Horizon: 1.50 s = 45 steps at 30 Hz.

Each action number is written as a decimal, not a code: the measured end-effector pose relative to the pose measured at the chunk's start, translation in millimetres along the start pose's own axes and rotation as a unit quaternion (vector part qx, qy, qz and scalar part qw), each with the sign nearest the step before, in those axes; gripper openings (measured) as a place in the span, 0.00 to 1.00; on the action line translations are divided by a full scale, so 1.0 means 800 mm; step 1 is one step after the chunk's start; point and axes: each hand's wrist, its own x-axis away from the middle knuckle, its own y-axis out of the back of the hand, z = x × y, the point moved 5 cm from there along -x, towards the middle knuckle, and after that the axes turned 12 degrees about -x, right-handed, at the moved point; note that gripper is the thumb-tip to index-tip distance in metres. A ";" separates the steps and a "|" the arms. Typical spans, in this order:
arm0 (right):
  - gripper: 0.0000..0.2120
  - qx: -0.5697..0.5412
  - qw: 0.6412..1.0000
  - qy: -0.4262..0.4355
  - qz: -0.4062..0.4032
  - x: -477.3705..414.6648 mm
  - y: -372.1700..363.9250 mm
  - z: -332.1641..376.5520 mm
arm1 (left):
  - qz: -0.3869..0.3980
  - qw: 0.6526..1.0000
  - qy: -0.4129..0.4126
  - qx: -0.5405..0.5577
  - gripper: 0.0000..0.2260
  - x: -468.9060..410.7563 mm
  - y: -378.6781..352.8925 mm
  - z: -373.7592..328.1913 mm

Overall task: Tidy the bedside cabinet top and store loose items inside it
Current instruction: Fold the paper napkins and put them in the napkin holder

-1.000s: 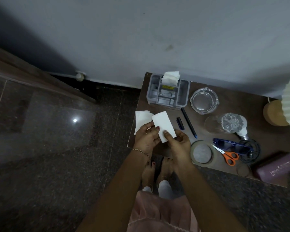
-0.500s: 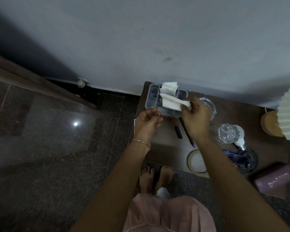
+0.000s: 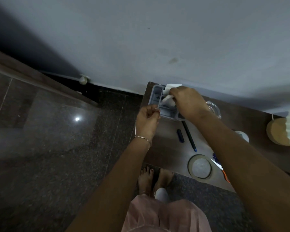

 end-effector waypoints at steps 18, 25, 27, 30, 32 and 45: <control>0.09 -0.163 0.959 -0.082 -0.217 0.073 0.019 -0.002 | -0.104 0.985 0.083 -0.107 0.12 -0.009 0.069 0.064; 0.06 -0.294 0.919 -0.224 -0.134 0.129 -0.110 0.042 | -0.043 0.964 0.091 -0.245 0.18 0.003 0.069 0.104; 0.15 -0.317 0.909 -0.261 -0.068 0.130 -0.150 0.047 | -0.047 0.957 0.075 -0.277 0.19 0.004 0.070 0.104; 0.23 -0.381 0.872 -0.306 -0.036 0.125 -0.181 0.050 | -0.054 0.952 0.060 -0.294 0.21 0.004 0.071 0.105; 0.23 -0.444 0.822 -0.354 -0.038 0.121 -0.190 0.050 | -0.043 0.953 0.065 -0.292 0.21 0.000 0.071 0.112; 0.10 -0.564 0.703 -0.430 -0.055 0.114 -0.210 0.031 | -0.010 0.978 0.091 -0.188 0.13 -0.001 0.063 0.118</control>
